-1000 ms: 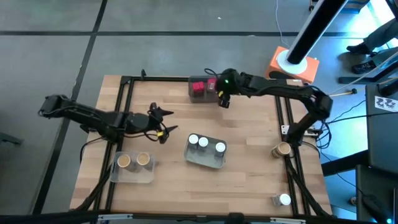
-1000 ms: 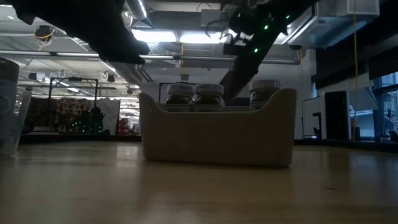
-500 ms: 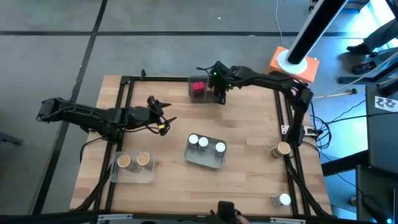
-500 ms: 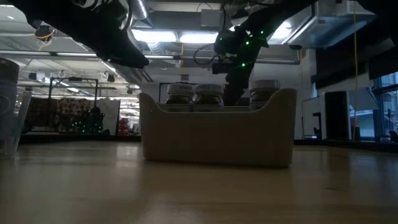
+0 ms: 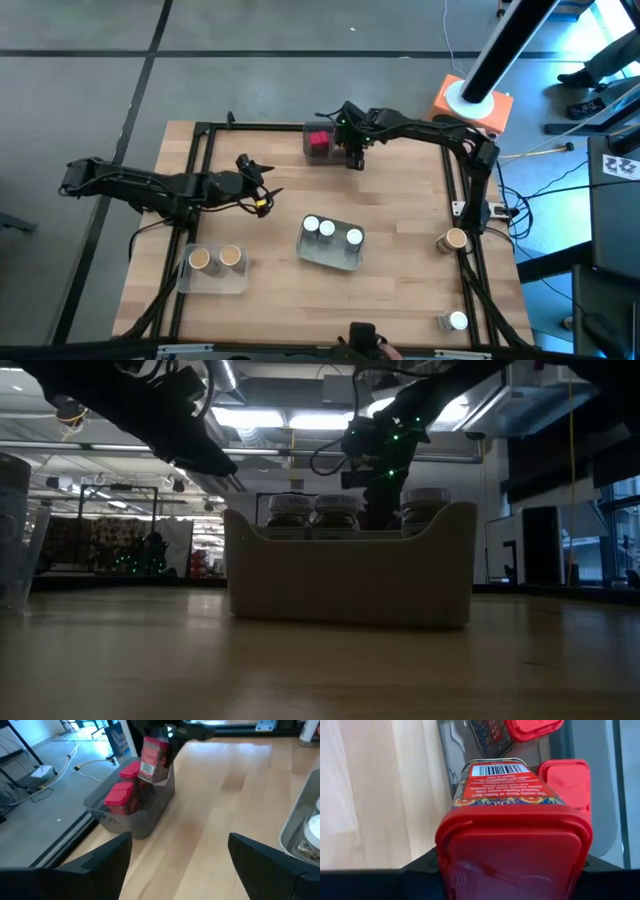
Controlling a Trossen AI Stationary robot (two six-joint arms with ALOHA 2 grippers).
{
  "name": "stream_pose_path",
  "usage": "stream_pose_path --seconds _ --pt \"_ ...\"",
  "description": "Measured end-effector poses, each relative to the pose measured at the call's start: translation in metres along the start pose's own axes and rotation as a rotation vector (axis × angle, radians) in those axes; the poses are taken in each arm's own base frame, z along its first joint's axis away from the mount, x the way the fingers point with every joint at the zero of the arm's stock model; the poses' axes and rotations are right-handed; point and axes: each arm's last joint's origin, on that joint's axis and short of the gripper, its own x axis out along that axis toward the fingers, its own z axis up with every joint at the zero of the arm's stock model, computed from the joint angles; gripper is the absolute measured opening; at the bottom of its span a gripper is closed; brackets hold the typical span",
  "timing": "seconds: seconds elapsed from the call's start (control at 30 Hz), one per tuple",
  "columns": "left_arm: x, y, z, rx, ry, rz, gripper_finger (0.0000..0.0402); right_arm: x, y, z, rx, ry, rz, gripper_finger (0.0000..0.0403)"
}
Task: Sort spices by type
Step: Put the red seasoning can into the black bin, then put the brown seasoning bottle into the transparent bin
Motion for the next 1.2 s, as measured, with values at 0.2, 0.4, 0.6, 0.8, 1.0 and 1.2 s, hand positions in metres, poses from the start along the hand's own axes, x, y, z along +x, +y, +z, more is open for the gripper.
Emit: stream_pose_path --seconds 0.2,0.4,0.6,0.8,1.0,1.2 --pt "0.001 -0.001 -0.001 0.014 0.01 0.0 0.0311 0.011 -0.004 -0.001 0.012 0.008 -0.005 0.0205" --pt "0.001 -0.001 -0.002 0.013 0.018 -0.001 0.0311 0.026 -0.004 -0.003 0.012 0.038 0.005 0.0203" --pt "0.001 -0.001 -0.002 0.015 0.015 -0.001 0.0311 0.03 -0.004 -0.004 0.014 0.048 -0.001 0.0242" --pt "0.001 -0.001 -0.002 0.013 0.016 -0.002 0.0311 0.031 -0.004 -0.002 0.004 0.041 -0.016 0.0257" --pt "0.001 -0.001 -0.002 0.012 0.016 -0.001 0.0311 0.004 -0.003 0.001 0.002 0.061 -0.014 0.026" --pt "0.001 -0.001 -0.002 0.012 0.016 -0.001 0.0311 -0.047 0.016 0.004 0.009 0.038 0.002 0.0261"
